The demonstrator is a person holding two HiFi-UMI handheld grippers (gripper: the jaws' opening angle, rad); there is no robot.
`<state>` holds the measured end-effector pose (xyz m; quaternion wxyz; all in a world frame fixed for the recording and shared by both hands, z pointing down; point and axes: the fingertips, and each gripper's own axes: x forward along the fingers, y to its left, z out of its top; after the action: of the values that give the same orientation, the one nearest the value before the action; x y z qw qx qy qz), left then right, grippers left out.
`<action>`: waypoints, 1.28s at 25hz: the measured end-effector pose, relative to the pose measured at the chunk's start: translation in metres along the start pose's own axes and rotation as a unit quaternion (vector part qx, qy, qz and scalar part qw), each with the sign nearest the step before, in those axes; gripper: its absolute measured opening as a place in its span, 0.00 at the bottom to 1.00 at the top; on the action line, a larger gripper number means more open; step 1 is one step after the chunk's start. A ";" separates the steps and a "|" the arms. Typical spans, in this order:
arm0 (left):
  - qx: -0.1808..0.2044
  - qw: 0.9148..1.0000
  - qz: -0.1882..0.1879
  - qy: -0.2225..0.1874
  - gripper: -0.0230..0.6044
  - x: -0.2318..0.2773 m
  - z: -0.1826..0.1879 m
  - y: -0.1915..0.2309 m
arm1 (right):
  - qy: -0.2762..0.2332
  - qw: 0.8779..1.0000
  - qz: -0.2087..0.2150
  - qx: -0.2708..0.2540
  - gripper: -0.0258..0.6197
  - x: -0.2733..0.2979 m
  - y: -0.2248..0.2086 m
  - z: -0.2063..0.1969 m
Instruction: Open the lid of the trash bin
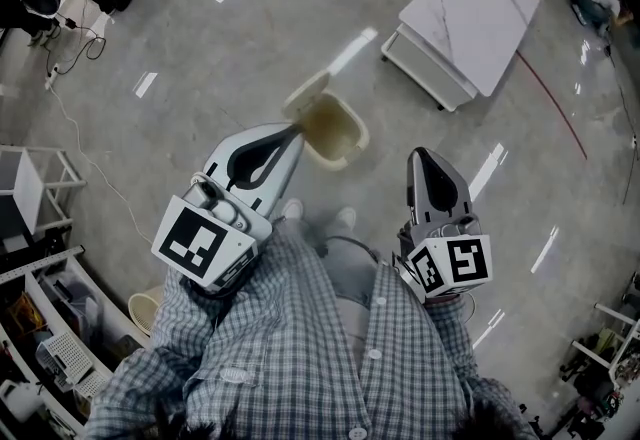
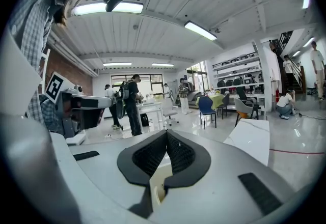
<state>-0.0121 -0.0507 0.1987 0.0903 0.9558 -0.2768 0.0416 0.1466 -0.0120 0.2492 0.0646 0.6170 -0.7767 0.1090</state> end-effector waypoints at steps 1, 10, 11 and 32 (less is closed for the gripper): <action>0.000 1.000 0.000 0.000 0.04 0.000 0.000 0.000 | 0.000 1.000 0.001 -0.001 0.07 0.000 0.001 0.000; -0.002 1.000 0.002 0.002 0.04 -0.001 0.000 0.000 | 0.004 1.000 0.006 -0.004 0.07 0.000 0.003 0.000; -0.002 1.000 0.003 0.002 0.04 -0.001 0.000 0.000 | 0.004 1.000 0.006 -0.004 0.07 0.000 0.003 0.001; -0.004 1.000 0.005 0.000 0.04 0.000 -0.001 0.004 | 0.007 1.000 0.014 -0.005 0.07 0.005 0.004 -0.001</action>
<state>-0.0139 -0.0541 0.2006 0.0936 0.9541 -0.2814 0.0414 0.1413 -0.0154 0.2509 0.0720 0.6051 -0.7851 0.1105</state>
